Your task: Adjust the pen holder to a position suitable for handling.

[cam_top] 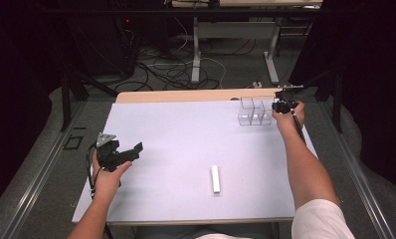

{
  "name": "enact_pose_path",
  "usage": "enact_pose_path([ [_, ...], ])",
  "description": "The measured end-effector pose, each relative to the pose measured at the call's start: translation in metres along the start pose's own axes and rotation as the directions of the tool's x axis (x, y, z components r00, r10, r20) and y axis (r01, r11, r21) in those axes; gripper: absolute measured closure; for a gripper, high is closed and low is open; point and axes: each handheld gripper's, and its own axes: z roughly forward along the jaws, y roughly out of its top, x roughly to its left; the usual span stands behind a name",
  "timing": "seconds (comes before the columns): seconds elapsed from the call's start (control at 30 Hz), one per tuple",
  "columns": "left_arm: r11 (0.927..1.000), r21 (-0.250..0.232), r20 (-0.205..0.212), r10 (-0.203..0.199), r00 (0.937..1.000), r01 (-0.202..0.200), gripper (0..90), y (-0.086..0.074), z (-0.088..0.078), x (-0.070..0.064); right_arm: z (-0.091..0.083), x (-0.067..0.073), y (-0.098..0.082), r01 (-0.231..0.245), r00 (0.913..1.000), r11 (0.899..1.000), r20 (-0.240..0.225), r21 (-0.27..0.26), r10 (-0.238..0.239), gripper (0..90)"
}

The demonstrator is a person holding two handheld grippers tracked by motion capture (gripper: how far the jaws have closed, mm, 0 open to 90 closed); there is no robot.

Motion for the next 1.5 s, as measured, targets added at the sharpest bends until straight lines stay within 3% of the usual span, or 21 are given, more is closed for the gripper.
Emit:
enact_pose_path([
  [0.3, 1.0, 0.004, 0.004, 0.006, 1.0, -0.006, 4.7, 0.0, 0.001, -0.001, -0.017, 0.001, 0.0, 0.015, 0.9997, 0.999, 0.017, 0.05, -0.016, 89.3],
  [0.4, 0.9999, 0.0, 0.006, 0.011, 0.9999, -0.011, 4.7, 0.001, 0.001, -0.003, -0.027, 0.0, -0.003, 0.002, 0.9998, 0.997, 0.018, 0.082, -0.004, 89.3],
  [0.57, 0.9999, 0.0, 0.008, 0.015, 0.9999, -0.015, 4.8, 0.001, 0.001, -0.004, -0.044, -0.001, -0.013, -0.043, 0.9991, 0.995, 0.001, 0.086, 0.043, 89.5],
  [0.7, 0.9999, 0.003, 0.006, 0.015, 0.9999, -0.015, 4.7, 0.001, 0.002, -0.004, -0.058, 0.003, -0.023, -0.004, 0.9999, 0.996, 0.012, 0.094, 0.003, 89.3],
  [0.83, 0.9999, 0.003, 0.01, 0.016, 0.9998, -0.016, 4.8, 0.001, 0.001, -0.005, -0.071, 0.009, -0.033, 0.004, 1.0, 0.994, 0.006, 0.107, -0.004, 89.4],
  [1.0, 0.9998, 0.003, 0.009, 0.017, 0.9998, -0.017, 4.8, 0.001, 0.001, -0.006, -0.084, 0.016, -0.046, 0.023, 0.9997, 0.994, -0.005, 0.107, -0.023, 89.4],
  [1.17, 0.9999, 0.004, 0.009, 0.015, 0.9998, -0.015, 4.8, 0.001, 0.001, -0.006, -0.095, 0.017, -0.056, 0.011, 0.9995, 0.995, -0.029, 0.101, -0.008, 89.2],
  [1.43, 0.9998, 0.001, 0.01, 0.022, 0.9997, -0.022, 4.8, 0.001, 0.002, -0.006, -0.099, 0.02, -0.072, 0.01, 0.9997, 0.996, -0.025, 0.091, -0.008, 89.2],
  [1.5, 0.9998, 0.006, 0.01, 0.017, 0.9998, -0.017, 4.8, 0.001, 0.002, -0.007, -0.099, 0.019, -0.074, -0.016, 0.9993, 0.996, -0.033, 0.085, 0.019, 88.7],
])
